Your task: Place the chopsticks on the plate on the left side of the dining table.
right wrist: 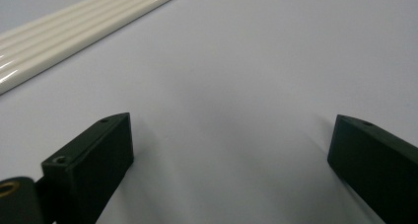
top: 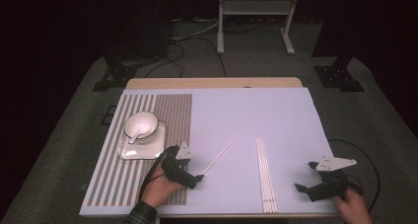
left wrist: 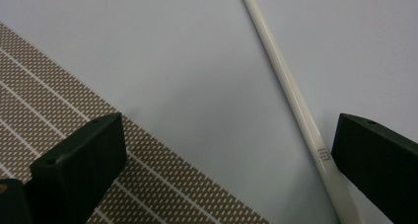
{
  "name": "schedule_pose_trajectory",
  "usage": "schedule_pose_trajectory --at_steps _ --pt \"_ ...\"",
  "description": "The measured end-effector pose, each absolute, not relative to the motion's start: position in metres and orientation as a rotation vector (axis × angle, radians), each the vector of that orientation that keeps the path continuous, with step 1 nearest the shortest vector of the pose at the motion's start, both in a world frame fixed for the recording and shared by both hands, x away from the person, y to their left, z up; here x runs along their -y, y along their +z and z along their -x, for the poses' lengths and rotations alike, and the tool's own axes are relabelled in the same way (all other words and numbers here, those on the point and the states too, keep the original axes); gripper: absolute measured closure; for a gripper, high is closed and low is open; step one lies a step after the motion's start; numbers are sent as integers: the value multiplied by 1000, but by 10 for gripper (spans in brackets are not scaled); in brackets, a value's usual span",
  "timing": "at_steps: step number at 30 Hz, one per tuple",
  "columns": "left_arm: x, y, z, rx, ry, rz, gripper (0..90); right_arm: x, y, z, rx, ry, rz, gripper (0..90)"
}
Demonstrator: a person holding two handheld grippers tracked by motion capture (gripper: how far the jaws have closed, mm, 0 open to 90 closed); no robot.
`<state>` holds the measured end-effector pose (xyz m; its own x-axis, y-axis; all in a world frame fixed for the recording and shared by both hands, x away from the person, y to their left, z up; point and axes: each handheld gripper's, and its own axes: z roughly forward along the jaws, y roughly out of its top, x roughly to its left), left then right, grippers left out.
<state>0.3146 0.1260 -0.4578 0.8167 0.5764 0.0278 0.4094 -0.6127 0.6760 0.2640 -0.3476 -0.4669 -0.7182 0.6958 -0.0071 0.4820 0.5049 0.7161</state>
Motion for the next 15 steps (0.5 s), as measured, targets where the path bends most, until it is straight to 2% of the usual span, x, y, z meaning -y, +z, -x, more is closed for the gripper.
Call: schedule_pose_trajectory --at_steps 15 --pt "-134 -453 -317 -745 334 -2300 0 348 -467 -264 -2456 1032 -990 22"
